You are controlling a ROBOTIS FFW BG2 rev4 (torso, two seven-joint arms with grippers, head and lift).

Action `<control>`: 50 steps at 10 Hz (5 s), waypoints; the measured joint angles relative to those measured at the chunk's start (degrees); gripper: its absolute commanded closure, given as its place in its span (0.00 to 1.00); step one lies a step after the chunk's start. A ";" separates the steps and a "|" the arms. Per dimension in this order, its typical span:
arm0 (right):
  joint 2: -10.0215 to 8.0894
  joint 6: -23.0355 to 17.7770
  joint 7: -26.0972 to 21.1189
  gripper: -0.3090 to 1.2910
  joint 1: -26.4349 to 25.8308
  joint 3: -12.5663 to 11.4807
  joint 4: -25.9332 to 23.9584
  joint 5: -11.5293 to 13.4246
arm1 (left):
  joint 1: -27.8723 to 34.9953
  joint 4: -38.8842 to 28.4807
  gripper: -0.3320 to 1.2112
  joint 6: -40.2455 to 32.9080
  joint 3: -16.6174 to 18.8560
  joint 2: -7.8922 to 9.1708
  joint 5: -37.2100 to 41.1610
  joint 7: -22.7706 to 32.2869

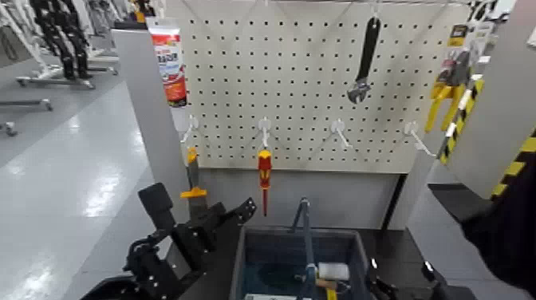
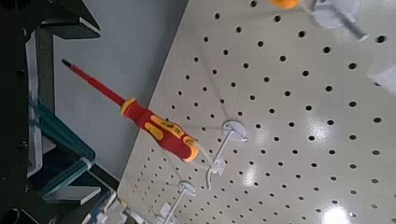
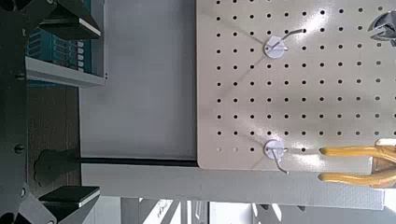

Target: Grasp the handle of the crate.

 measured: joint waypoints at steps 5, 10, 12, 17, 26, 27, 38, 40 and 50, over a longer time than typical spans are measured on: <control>0.00 -0.27 -0.03 0.27 -0.05 -0.02 0.24 -0.18 | -4.19 6.54 0.29 5.49 -4.56 0.90 20.11 0.31; 0.00 -1.17 -0.09 0.27 -0.28 0.02 1.06 -0.62 | -10.52 14.76 0.29 14.90 -10.20 1.97 36.37 1.83; 0.00 -1.31 -0.09 0.27 -0.31 0.13 1.29 -0.73 | -13.19 17.87 0.29 18.43 -11.50 2.06 39.88 2.53; 0.00 -1.84 -0.09 0.27 -0.52 0.44 1.90 -1.08 | -19.20 26.07 0.30 23.73 -15.11 2.03 48.23 3.58; 0.00 -2.71 -0.25 0.27 -0.84 0.84 2.36 -1.68 | -22.23 31.79 0.96 24.30 -19.58 1.01 54.47 2.68; 0.00 -2.72 -0.26 0.27 -0.84 0.85 2.36 -1.74 | -22.23 31.93 0.96 24.34 -19.58 1.00 54.50 2.71; 0.00 -3.60 -0.95 0.27 -0.40 0.60 2.28 -1.83 | -12.84 17.73 0.98 25.95 -14.87 2.80 54.61 5.55; 0.00 -3.60 -1.05 0.27 -0.41 0.74 2.23 -1.78 | -10.51 13.96 0.98 27.84 -14.44 3.94 57.54 7.96; 0.00 -4.39 -2.45 0.27 -0.31 0.93 2.19 -1.77 | -5.99 5.02 0.98 31.84 -14.33 9.05 67.24 13.78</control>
